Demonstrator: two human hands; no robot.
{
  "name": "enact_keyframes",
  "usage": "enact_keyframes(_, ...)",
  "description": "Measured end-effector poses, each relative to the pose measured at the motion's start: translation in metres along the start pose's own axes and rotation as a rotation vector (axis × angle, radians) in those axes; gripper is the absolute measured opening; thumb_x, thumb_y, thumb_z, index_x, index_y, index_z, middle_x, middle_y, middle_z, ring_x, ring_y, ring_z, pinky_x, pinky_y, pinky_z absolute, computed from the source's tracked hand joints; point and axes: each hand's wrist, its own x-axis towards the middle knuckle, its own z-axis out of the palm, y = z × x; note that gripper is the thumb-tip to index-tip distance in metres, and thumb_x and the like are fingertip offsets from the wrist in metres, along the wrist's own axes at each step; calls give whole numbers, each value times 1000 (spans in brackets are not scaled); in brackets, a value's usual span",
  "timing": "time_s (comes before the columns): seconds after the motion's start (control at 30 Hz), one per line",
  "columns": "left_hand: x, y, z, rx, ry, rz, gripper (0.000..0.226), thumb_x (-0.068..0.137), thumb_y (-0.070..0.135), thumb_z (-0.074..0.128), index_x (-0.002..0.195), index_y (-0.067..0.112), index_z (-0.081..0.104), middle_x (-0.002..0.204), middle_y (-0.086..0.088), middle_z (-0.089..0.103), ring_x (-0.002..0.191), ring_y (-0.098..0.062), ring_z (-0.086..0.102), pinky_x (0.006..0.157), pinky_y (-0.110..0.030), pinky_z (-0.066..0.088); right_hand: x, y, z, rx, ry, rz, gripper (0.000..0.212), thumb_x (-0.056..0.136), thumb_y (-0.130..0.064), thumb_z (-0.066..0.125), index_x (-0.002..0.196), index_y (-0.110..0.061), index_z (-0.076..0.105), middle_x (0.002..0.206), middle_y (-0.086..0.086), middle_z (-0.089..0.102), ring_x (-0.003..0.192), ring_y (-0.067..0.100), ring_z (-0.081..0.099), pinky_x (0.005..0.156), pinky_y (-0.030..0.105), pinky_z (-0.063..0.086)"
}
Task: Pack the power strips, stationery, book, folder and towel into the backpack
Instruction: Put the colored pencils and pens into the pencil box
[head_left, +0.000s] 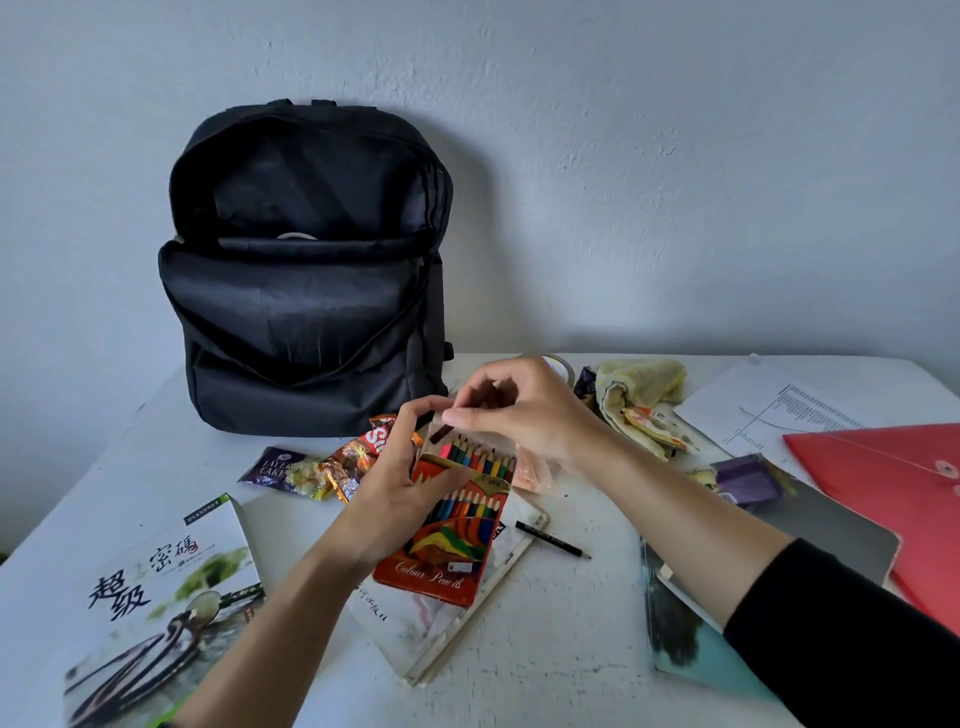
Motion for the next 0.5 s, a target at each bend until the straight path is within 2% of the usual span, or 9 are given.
enact_keyframes(0.03, 1, 1, 0, -1, 4, 12, 51, 98, 10, 65, 129, 43, 40, 113, -6, 73, 94, -21, 78, 70, -30, 63, 2, 0, 0, -4, -6, 31, 16, 81, -20, 86, 88, -9, 76, 84, 13, 75, 71, 9, 64, 71, 26, 54)
enact_keyframes(0.1, 2, 3, 1, 0, 12, 27, 55, 98, 10, 66, 132, 43, 38, 110, -2, 75, 92, -21, 78, 70, -29, 63, 7, 0, 2, 29, 0, 97, 27, 79, -17, 87, 98, -10, 69, 85, 15, 74, 70, 13, 63, 74, 36, 57)
enact_keyframes(0.17, 2, 4, 2, 2, 16, 44, 59, 98, 9, 66, 133, 44, 35, 106, 13, 74, 92, -19, 78, 69, -28, 62, 13, 1, 5, 43, 19, 126, 44, 73, -16, 91, 103, -13, 59, 85, 13, 75, 68, 14, 63, 80, 45, 58)
enact_keyframes(0.2, 4, 4, 2, -4, 20, 54, 60, 97, 7, 65, 134, 43, 34, 106, 19, 73, 93, -18, 78, 69, -27, 62, 15, 1, 8, 26, 24, 115, 48, 71, -16, 92, 104, -15, 58, 82, 10, 75, 67, 12, 62, 82, 45, 57)
enact_keyframes(0.27, 6, 6, 2, -20, 41, 62, 61, 97, 5, 65, 132, 44, 34, 114, 8, 71, 92, -19, 78, 68, -26, 61, 16, 3, 12, -16, 31, 59, 49, 69, -17, 94, 104, -15, 61, 77, 2, 74, 67, 11, 61, 80, 41, 56)
enact_keyframes(0.3, 7, 6, 1, -21, 57, 65, 61, 97, 5, 66, 129, 46, 35, 116, 0, 70, 91, -19, 78, 67, -25, 61, 16, 4, 15, -29, 37, 19, 46, 69, -18, 94, 104, -14, 64, 78, 0, 73, 68, 14, 62, 78, 38, 55)
enact_keyframes(0.37, 8, 8, 0, -7, 88, 69, 60, 96, 6, 66, 126, 48, 34, 115, -5, 69, 89, -16, 78, 66, -22, 60, 13, 6, 18, -61, 73, -55, 29, 77, -19, 88, 101, -15, 73, 83, -1, 74, 73, 19, 66, 78, 38, 55)
enact_keyframes(0.43, 9, 8, -2, -3, 106, 65, 63, 96, 7, 67, 128, 49, 31, 107, -4, 71, 86, -17, 78, 65, -21, 59, 12, 8, 19, -101, 116, -104, 9, 88, -18, 77, 97, -17, 79, 86, -5, 77, 79, 9, 70, 81, 36, 57)
enact_keyframes(0.5, 11, 8, -3, -19, 105, 59, 68, 96, 7, 68, 131, 50, 29, 98, -4, 74, 84, -22, 79, 66, -24, 61, 13, 9, 19, -104, 145, -138, 9, 90, -13, 73, 95, -15, 81, 85, -6, 78, 81, 7, 71, 81, 34, 57)
